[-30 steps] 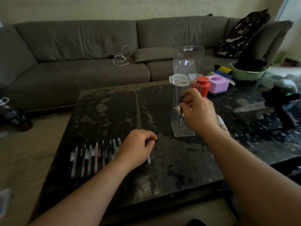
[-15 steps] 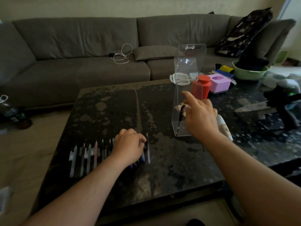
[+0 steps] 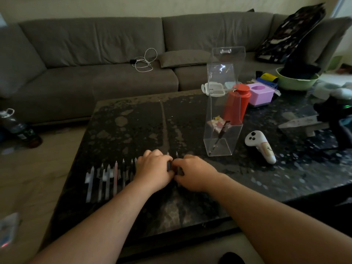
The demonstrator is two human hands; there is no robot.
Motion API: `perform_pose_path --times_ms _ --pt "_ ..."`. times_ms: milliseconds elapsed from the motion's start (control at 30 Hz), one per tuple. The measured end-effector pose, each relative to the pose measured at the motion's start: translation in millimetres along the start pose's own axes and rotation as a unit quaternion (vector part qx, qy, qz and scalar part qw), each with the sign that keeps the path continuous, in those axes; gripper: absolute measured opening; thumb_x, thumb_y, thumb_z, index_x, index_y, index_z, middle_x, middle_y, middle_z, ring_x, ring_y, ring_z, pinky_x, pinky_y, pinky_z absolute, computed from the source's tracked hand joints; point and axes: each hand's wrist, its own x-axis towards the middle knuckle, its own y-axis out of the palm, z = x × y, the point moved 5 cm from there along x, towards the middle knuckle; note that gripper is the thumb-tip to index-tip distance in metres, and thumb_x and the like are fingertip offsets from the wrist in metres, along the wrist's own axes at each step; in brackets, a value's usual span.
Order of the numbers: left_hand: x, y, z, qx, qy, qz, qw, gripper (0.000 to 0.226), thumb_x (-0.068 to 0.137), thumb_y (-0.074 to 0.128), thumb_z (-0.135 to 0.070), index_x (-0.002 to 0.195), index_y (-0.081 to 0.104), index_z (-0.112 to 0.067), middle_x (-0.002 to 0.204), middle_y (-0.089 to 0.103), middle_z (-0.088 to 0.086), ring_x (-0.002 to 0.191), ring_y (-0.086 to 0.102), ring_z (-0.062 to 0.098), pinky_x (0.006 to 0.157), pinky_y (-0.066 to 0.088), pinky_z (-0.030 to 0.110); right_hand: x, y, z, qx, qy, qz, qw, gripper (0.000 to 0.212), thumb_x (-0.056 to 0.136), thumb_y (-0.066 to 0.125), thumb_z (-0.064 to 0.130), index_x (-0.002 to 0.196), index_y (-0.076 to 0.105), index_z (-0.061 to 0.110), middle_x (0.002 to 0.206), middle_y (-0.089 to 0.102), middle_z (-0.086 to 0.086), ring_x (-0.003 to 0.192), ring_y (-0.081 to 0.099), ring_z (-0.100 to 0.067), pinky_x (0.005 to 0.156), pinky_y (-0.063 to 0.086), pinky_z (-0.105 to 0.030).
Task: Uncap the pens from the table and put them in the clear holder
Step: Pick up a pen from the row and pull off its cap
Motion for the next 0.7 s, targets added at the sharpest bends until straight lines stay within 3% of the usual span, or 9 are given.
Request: perform_pose_path --times_ms 100,200,267,333,400,533,600,700 --pt "-3 0 -4 0.019 0.004 -0.004 1.0 0.041 0.097 0.06 -0.053 0.137 0.063 -0.043 0.133 0.056 -0.005 0.125 0.047 0.024 0.098 0.04 0.041 4 -1 -5 -0.011 0.025 -0.002 1.0 0.004 0.093 0.064 0.038 0.096 0.062 0.035 0.095 0.053 0.008 0.093 0.055 -0.015 0.085 0.053 -0.037" --pt "-4 1 -8 0.021 0.016 -0.009 1.0 0.043 0.096 0.062 -0.051 0.139 0.061 -0.041 0.135 0.056 -0.006 0.128 0.047 0.023 0.1 0.04 0.041 8 -4 -16 -0.01 0.064 -0.023 0.998 0.026 0.094 0.068 0.035 0.076 0.05 0.034 0.087 0.056 0.008 0.083 0.057 -0.015 0.071 0.049 -0.032" --pt "-6 0 -11 0.019 0.035 -0.019 0.999 0.043 0.096 0.063 -0.047 0.138 0.06 -0.04 0.136 0.057 -0.008 0.128 0.047 0.023 0.102 0.04 0.041 7 -9 -20 -0.007 0.083 -0.037 0.996 0.027 0.094 0.07 0.029 0.079 0.048 0.034 0.089 0.057 0.006 0.078 0.055 -0.012 0.066 0.045 -0.03" --pt "-8 -1 -15 0.011 0.061 -0.026 0.998 0.033 0.098 0.06 -0.04 0.131 0.062 -0.039 0.131 0.062 -0.01 0.123 0.048 0.022 0.1 0.04 0.042 5 -15 -26 -0.007 0.114 -0.05 0.992 0.016 0.093 0.07 0.024 0.092 0.054 0.028 0.099 0.062 0.0 0.086 0.061 -0.018 0.072 0.053 -0.034" --pt "-10 0 -19 0.002 0.087 -0.028 0.996 0.027 0.101 0.054 -0.034 0.125 0.064 -0.038 0.124 0.067 -0.012 0.118 0.048 0.022 0.097 0.038 0.041 2 -19 -31 -0.006 0.145 -0.049 0.988 0.02 0.09 0.072 0.026 0.104 0.058 0.024 0.102 0.062 -0.003 0.091 0.063 -0.022 0.08 0.058 -0.038" --pt "-12 1 -20 -0.013 0.097 -0.036 0.995 0.034 0.105 0.053 -0.032 0.138 0.06 -0.039 0.126 0.069 -0.012 0.119 0.048 0.022 0.098 0.037 0.04 1 -23 -40 0.013 0.176 -0.037 0.984 0.023 0.087 0.077 0.033 0.092 0.056 0.025 0.093 0.06 0.0 0.081 0.061 -0.015 0.068 0.053 -0.031" --pt "-8 -3 -17 -0.035 0.075 -0.042 0.996 0.032 0.106 0.055 -0.032 0.137 0.062 -0.039 0.127 0.069 -0.012 0.121 0.048 0.02 0.099 0.037 0.038 1 -25 -44 0.039 0.184 -0.035 0.982 0.016 0.092 0.072 0.032 0.097 0.059 0.023 0.095 0.061 0.0 0.081 0.061 -0.014 0.066 0.05 -0.03" --pt "-4 -14 -7 -0.065 0.05 -0.072 0.994 0.024 0.105 0.058 -0.035 0.126 0.07 -0.039 0.123 0.071 -0.013 0.119 0.051 0.019 0.1 0.041 0.038 0 -30 -48 0.061 0.162 -0.045 0.984 0.014 0.1 0.057 0.029 0.113 0.058 0.024 0.101 0.057 0.0 0.086 0.056 -0.017 0.075 0.048 -0.035"
